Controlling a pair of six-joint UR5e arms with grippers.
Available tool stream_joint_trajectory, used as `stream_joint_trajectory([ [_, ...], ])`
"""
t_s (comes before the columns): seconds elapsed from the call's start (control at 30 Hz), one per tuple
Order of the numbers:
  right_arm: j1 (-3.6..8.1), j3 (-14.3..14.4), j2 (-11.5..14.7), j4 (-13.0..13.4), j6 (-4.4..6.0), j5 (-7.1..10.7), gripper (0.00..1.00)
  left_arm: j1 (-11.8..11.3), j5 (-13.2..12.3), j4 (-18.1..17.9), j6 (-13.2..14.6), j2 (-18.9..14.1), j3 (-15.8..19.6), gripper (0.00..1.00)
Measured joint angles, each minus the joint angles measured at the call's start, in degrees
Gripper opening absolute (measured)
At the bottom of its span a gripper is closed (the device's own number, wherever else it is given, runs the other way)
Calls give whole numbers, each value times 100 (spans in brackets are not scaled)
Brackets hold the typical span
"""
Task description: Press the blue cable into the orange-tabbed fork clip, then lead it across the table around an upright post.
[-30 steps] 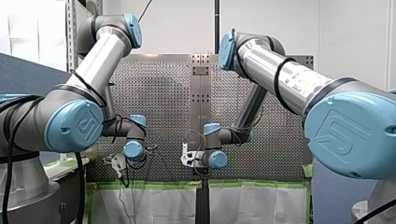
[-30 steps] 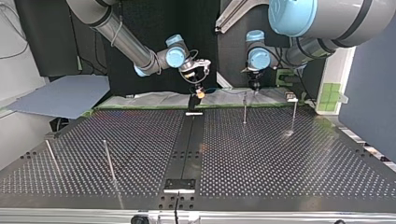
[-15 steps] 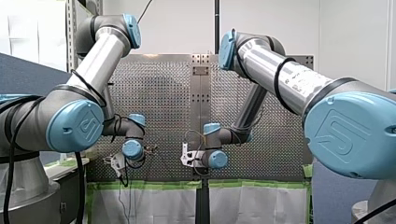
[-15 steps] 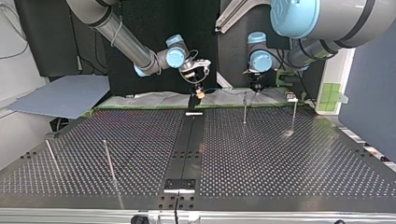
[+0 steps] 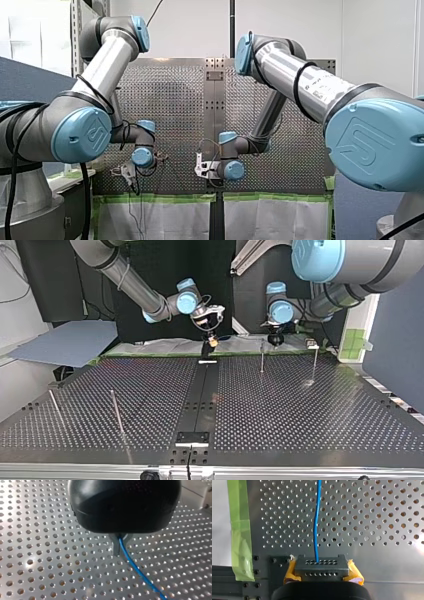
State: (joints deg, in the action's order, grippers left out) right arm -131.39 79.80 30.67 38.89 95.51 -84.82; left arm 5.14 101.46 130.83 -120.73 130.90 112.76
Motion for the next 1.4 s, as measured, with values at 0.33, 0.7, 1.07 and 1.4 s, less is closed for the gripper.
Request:
stream_joint_trajectory([
  [0.33, 143, -99, -1, -86, -72, 0, 0, -153, -264, 199, -58, 6, -332, 0],
  [0.7, 266, -258, 3, -298, -160, 0, 0, -291, -338, 244, -15, 6, -413, 0],
  [1.07, 362, -284, 4, -375, -163, 0, 0, -326, -350, 292, 293, 3, -409, 44],
  [1.4, 379, -284, 0, -446, -163, 8, 0, -317, -355, 607, 601, 1, -400, 100],
])
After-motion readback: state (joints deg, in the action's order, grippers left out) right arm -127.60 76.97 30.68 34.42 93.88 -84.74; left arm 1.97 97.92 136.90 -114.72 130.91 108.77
